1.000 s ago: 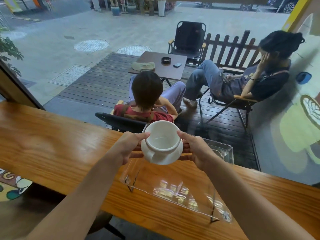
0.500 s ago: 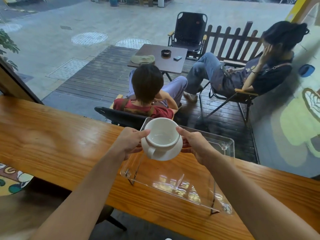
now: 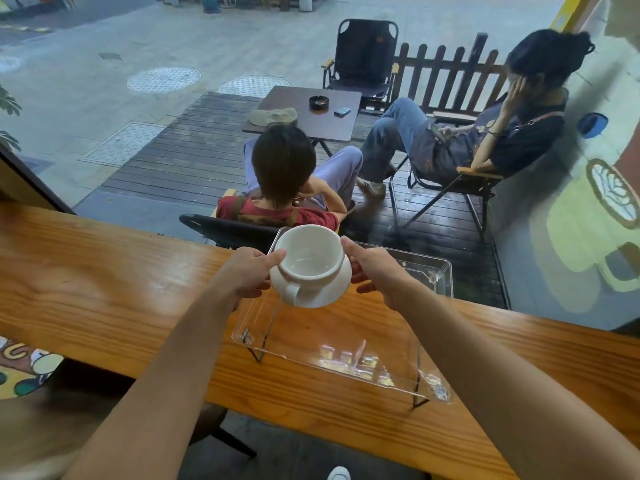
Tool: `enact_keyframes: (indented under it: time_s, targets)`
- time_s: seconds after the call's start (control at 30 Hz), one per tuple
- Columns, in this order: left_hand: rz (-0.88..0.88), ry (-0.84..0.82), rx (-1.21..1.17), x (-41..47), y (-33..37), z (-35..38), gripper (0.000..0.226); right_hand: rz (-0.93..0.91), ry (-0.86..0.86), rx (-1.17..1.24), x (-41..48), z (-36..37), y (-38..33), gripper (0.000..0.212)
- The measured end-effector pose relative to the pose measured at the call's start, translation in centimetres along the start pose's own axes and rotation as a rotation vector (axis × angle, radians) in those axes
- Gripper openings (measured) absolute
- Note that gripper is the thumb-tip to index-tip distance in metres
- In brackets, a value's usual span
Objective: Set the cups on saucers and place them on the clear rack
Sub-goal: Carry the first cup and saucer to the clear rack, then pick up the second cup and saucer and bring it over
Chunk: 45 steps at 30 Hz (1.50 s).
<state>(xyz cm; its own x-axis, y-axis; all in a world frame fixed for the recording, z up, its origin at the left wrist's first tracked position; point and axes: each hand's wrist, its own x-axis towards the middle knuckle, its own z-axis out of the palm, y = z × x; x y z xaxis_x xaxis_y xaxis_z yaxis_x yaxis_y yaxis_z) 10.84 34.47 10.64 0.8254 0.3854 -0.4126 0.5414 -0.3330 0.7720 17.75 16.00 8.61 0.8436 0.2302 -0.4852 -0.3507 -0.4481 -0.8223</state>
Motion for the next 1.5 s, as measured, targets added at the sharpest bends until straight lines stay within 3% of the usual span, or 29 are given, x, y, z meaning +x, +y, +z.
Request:
enact_keyframes:
  time_s: [0.13, 0.2, 0.3, 0.53, 0.73, 1.13, 1.5]
  targets:
    - [0.092, 0.221, 0.259, -1.3, 1.0, -0.5, 0.028, -0.133, 0.068, -0.132, -1.4, -2.5, 1.1, 0.034]
    - [0.192, 0.369, 0.374, -2.6, 1.9, -0.3, 0.038, -0.179, 0.092, -0.193, -2.5, -4.0, 2.1, 0.038]
    - [0.373, 0.417, 0.404, -4.5, 3.6, 1.6, 0.041, -0.242, 0.181, -0.251, -4.5, -7.0, 3.8, 0.05]
    - [0.629, 0.231, 0.511, -8.0, 7.8, 12.5, 0.039, -0.136, 0.339, -0.196, -9.8, -16.1, 10.1, 0.052]
    - [0.71, 0.004, 0.577, -10.5, 10.4, 24.8, 0.043, 0.006, 0.469, -0.109, -13.2, -25.2, 17.7, 0.049]
    - [0.688, -0.267, 0.637, -14.5, 15.9, 47.4, 0.049, 0.23, 0.744, 0.002, -19.7, -43.9, 28.5, 0.045]
    - [0.429, -0.456, 0.568, -12.8, 15.4, 58.4, 0.07, 0.429, 0.712, 0.206, -17.9, -47.4, 36.0, 0.052]
